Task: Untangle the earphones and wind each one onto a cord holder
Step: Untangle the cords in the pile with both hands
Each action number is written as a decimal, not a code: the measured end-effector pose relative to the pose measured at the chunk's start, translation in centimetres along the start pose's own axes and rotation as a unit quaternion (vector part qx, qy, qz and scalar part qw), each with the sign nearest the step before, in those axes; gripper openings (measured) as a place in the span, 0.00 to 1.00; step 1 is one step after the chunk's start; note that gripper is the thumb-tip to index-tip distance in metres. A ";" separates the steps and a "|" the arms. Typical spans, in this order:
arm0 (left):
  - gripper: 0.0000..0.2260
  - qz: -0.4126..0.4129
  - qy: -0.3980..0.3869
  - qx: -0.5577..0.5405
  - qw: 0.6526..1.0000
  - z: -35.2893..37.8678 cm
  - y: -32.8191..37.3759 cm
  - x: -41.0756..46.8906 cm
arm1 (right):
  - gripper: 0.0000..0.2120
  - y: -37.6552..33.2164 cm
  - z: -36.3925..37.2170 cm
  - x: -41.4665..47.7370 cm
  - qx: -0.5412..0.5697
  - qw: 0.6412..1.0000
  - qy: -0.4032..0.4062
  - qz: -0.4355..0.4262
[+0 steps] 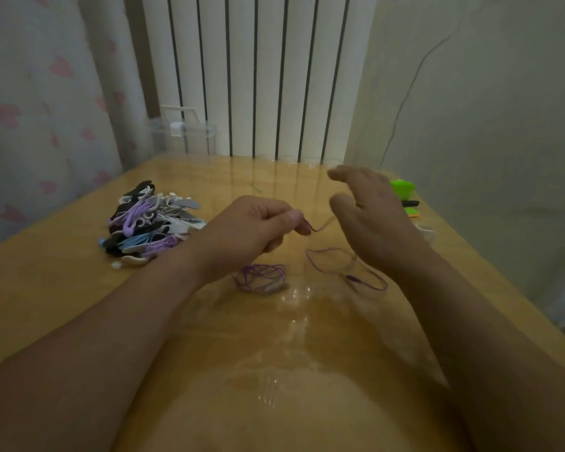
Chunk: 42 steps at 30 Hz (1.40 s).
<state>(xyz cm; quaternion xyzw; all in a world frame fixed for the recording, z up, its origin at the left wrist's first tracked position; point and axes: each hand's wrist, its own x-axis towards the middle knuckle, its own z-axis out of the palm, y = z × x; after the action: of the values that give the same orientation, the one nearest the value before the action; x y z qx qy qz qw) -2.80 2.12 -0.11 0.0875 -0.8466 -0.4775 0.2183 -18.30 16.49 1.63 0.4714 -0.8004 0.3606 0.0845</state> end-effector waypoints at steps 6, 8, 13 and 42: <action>0.13 -0.018 0.000 -0.013 1.000 0.3 0.1 0.1 | 0.19 -1.9 0.8 -1.3 0.162 0.968 -0.187 0.028; 0.14 -0.048 -0.021 -0.090 0.995 -0.6 0.0 0.0 | 0.18 -0.6 0.2 -0.1 0.219 0.966 -0.103 0.091; 0.11 -0.044 -0.102 -0.309 0.944 -2.4 0.3 -0.3 | 0.15 1.7 0.8 0.5 0.202 0.963 -0.013 0.177; 0.13 -0.059 -0.027 -0.174 0.983 -2.5 -0.5 0.1 | 0.14 2.5 1.5 0.7 0.241 0.954 -0.024 0.174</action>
<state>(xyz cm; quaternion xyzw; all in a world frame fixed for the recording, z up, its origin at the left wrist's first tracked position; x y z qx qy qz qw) -1.76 -0.09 0.63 0.0850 -0.7497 -0.6316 0.1785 -20.41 15.72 -0.32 0.3399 -0.7610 0.5404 -0.1154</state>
